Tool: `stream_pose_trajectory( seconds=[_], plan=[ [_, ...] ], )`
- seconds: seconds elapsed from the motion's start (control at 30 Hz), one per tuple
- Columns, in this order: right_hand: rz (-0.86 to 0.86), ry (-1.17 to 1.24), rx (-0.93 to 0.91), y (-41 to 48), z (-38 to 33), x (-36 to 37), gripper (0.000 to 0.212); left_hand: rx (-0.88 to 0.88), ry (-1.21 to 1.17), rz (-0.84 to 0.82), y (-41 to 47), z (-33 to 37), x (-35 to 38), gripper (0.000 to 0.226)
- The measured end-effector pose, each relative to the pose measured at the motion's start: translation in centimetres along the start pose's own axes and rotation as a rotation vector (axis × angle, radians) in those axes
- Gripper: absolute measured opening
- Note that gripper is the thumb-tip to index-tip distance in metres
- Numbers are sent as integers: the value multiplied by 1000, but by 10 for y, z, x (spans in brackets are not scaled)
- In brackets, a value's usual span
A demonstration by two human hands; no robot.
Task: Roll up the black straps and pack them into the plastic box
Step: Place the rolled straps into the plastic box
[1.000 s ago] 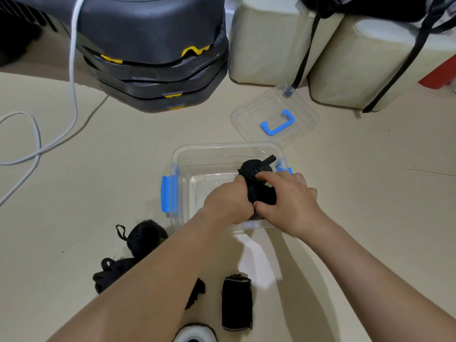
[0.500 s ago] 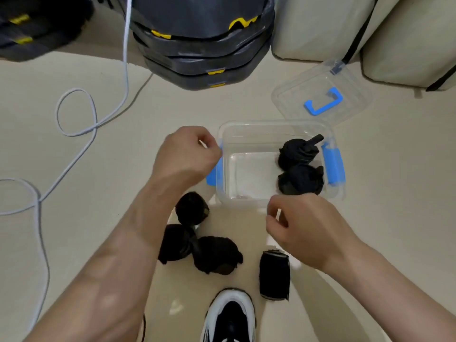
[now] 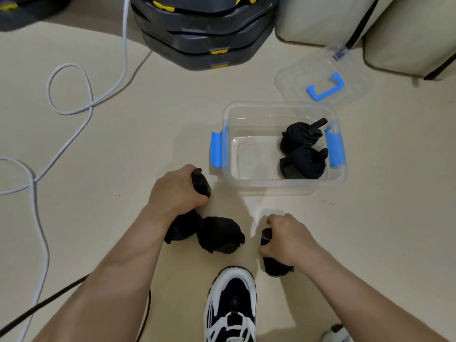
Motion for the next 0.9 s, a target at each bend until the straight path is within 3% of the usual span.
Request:
stream_pose_trajectory(
  seconds=[0.1, 0.17, 0.3, 0.4, 0.53, 0.67, 0.8, 0.9],
  plan=[
    [-103, 231, -119, -28, -9, -53, 25, -30, 12, 129, -8, 2, -27, 51],
    [-70, 431, -232, -53, -20, -100, 26, -88, 41, 195, -15, 5, -55, 57],
    [394, 650, -321, -63, -29, -195, 28, -51, 34, 399, -26, 42, -119, 59],
    [657, 468, -307, -38, -39, -229, 36, 58, -67, 461, -25, 81, -136, 48],
    [606, 115, -321, 17, -56, -218, 48, 269, -94, 297, -4, 128, -113, 48],
    [632, -159, -331, 47, -52, -197, 27, 403, 80, 23, 31, 157, -50, 41],
    [724, -324, -333, 57, -51, -187, 27, 486, 168, -148, 54, 165, 10, 36],
    [694, -384, -363, 65, -50, -179, 41, 518, 207, -208, 62, 168, 32, 32]
  ],
)
Point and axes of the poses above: each hand's wrist, its own y-axis towards the middle knuckle, its own x-axis out of the palm, z = x × y, the point moved 7 cm from there along y, towards the middle knuckle, and after that the axes turned 12 degrees about x, right-handed, at the moved point
